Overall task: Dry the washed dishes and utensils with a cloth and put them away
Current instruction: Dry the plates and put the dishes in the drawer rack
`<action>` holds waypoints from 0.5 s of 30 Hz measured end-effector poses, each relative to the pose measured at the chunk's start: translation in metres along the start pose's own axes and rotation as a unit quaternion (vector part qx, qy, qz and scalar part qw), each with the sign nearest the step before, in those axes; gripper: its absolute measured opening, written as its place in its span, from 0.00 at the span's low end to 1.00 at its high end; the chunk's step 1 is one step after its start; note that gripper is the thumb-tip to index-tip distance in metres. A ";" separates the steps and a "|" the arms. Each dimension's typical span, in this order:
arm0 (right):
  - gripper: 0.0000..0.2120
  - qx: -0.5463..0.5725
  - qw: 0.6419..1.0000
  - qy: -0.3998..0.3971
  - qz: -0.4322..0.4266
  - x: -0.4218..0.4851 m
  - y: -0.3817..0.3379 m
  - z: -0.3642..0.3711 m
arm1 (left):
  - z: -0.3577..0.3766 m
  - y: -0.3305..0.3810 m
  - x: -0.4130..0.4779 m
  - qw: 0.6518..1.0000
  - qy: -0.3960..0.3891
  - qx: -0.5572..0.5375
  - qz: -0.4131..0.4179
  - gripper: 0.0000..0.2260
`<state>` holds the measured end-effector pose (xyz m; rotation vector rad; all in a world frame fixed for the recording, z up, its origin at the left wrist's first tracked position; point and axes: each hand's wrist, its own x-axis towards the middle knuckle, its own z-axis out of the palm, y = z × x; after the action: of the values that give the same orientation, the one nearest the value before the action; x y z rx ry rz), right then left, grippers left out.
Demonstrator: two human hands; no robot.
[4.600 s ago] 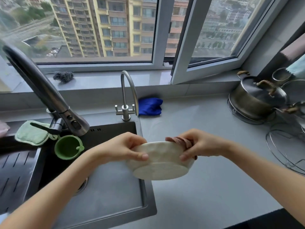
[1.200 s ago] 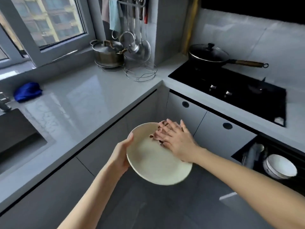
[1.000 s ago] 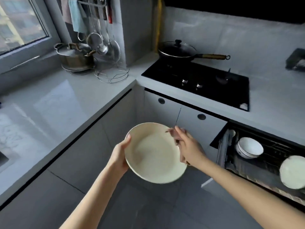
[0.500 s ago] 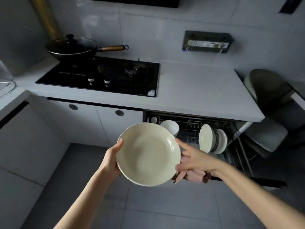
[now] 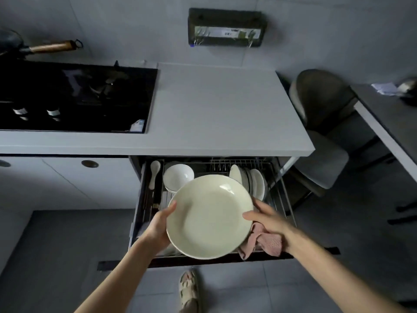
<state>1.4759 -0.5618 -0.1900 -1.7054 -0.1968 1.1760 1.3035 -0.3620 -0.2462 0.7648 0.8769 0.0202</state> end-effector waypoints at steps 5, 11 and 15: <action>0.30 -0.189 0.975 0.121 -0.012 0.042 -0.012 -0.009 | 0.009 0.019 0.063 0.987 0.029 0.153 -0.048 0.16; 0.28 -0.520 0.825 0.220 -0.020 0.109 -0.023 0.000 | 0.000 0.042 0.125 0.983 0.054 0.171 -0.045 0.10; 0.29 -0.661 0.721 0.206 -0.006 0.163 -0.029 0.008 | -0.004 0.048 0.147 0.985 0.063 0.157 -0.041 0.11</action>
<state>1.5638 -0.4443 -0.2660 -3.1341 -0.9349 0.4951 1.4109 -0.2773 -0.3194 1.0285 1.0452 -0.1465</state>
